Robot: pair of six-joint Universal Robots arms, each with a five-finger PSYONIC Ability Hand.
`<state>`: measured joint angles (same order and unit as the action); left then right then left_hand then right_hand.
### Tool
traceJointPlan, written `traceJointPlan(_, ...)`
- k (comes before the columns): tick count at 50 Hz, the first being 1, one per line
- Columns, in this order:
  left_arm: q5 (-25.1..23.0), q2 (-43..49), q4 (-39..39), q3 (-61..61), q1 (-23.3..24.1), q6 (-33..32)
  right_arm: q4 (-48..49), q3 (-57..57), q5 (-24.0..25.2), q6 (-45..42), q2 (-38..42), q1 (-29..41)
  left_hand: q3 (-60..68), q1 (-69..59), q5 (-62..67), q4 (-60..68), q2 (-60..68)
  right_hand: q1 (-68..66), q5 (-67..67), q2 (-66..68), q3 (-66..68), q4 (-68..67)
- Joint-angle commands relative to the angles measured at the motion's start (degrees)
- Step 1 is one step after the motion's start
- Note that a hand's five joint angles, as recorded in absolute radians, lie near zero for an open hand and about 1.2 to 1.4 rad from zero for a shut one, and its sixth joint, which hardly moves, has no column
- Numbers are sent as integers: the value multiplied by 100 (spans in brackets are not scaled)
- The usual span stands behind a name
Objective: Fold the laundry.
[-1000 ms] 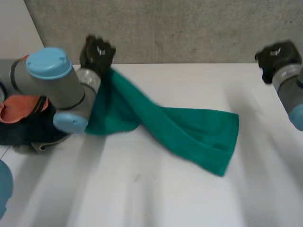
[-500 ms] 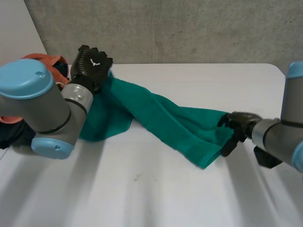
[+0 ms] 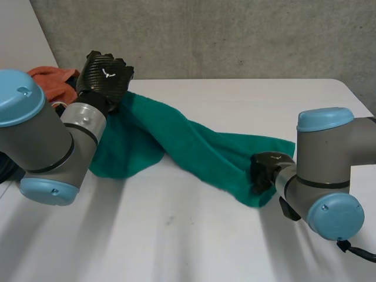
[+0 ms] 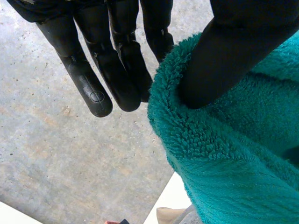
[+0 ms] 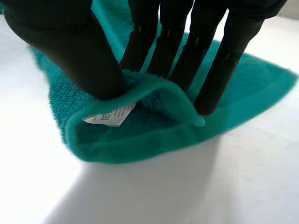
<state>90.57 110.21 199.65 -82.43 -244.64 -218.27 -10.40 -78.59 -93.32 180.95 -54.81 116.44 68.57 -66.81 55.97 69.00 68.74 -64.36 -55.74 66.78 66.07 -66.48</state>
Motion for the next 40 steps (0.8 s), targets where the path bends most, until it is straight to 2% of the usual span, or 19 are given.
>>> traceJointPlan(1, 23, -271, -40, -1, -14, 38, 372, -148, -388, -235, -1144, -104, 1143, -1319, 1403, 1100, 1126, -1564, -1426, 1322, 1393, -1352)
traceJointPlan(3, 23, -394, -40, -1, -14, 82, 337, -139, -284, -672, -1766, -113, 1143, -1319, 1403, 1100, 1126, -1564, -1426, 1322, 1393, -1352)
traceJointPlan(6, -4, -614, -49, 16, -22, 188, 162, -87, -134, -1314, -2217, -192, 1143, -1319, 1403, 1100, 1126, -1564, -1426, 1322, 1393, -1352)
traceJointPlan(9, -13, -755, -136, 25, -22, 249, -198, -16, 25, -2474, -2525, -464, 1143, -1319, 1403, 1100, 1126, -1564, -1426, 1322, 1393, -1352)
traceJointPlan(11, -21, -790, -268, 25, -22, 249, -574, 71, -36, -3368, -2674, -657, 1143, -1319, 1403, 1100, 1126, -1564, -1426, 1322, 1393, -1352)
traceJointPlan(15, -30, -790, -830, 25, -5, 258, -1234, 98, -168, -4381, -2973, -842, 1143, -1319, 1403, 1100, 1126, -1564, -1426, 1322, 1393, -1352)
traceJointPlan(19, -135, -510, -1375, 43, -31, 249, -1535, 54, -248, -4656, -2974, -930, 1143, -1319, 1403, 1100, 1126, -1564, -1426, 1322, 1393, -1352)
traceJointPlan(21, -258, -71, -1551, 122, -57, 249, -1518, 45, -213, -4674, -2887, -922, 1143, -1319, 1403, 1100, 1126, -1564, -1426, 1322, 1393, -1352)
traceJointPlan(25, -294, 650, -1578, 490, -31, 162, -1369, 159, -204, -4622, -2123, -939, 1143, -1319, 1403, 1100, 1126, -1564, -1426, 1322, 1393, -1352)
traceJointPlan(29, -303, 1274, -1368, 1385, -14, 83, -632, 563, -291, -4604, -1385, -869, 1143, -1319, 1403, 1100, 1126, -1564, -1426, 1322, 1393, -1352)
traceJointPlan(33, -303, 1802, -850, 2528, -22, 109, 545, 1178, -555, -4499, -936, -860, 1143, -1319, 1403, 1100, 1126, -1564, -1426, 1322, 1393, -1352)
traceJointPlan(34, -303, 1889, -692, 2748, -14, 118, 1114, 1466, -686, -4429, -831, -851, 1143, -1319, 1403, 1100, 1126, -1564, -1426, 1322, 1393, -1352)
traceJointPlan(40, -241, 2233, 1118, 4059, -14, 135, 3507, 1952, -898, -4358, -794, -825, 1143, -1319, 1403, 1100, 1126, -1564, -1426, 1322, 1393, -1352)
